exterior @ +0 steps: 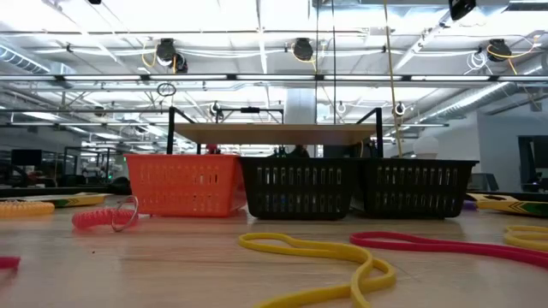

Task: Pick & Place Office Desk Supplies
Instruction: Put the crayons box into the orange bin

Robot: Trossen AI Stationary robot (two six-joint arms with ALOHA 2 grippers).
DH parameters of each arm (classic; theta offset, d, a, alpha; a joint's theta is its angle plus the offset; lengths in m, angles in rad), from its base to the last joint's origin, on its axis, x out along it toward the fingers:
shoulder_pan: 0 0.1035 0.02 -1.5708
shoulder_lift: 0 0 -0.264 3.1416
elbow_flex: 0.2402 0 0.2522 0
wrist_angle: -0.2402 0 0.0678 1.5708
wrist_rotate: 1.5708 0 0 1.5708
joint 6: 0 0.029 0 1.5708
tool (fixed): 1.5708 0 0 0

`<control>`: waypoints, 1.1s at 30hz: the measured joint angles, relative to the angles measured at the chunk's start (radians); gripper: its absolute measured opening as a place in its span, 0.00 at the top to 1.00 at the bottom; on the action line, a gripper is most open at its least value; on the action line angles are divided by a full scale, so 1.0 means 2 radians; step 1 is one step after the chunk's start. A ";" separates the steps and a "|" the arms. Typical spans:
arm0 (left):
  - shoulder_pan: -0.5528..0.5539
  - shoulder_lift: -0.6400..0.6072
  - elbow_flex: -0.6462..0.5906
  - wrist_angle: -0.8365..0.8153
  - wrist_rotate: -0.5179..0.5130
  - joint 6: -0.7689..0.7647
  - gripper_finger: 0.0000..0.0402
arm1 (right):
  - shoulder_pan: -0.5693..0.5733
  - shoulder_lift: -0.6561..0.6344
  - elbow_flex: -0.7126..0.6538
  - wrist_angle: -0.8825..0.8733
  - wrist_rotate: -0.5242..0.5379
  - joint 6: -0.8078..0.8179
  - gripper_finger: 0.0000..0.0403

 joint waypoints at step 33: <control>0.000 0.092 0.000 0.054 -0.024 -0.058 0.95 | 0.001 0.009 -0.170 0.150 -0.099 0.093 1.00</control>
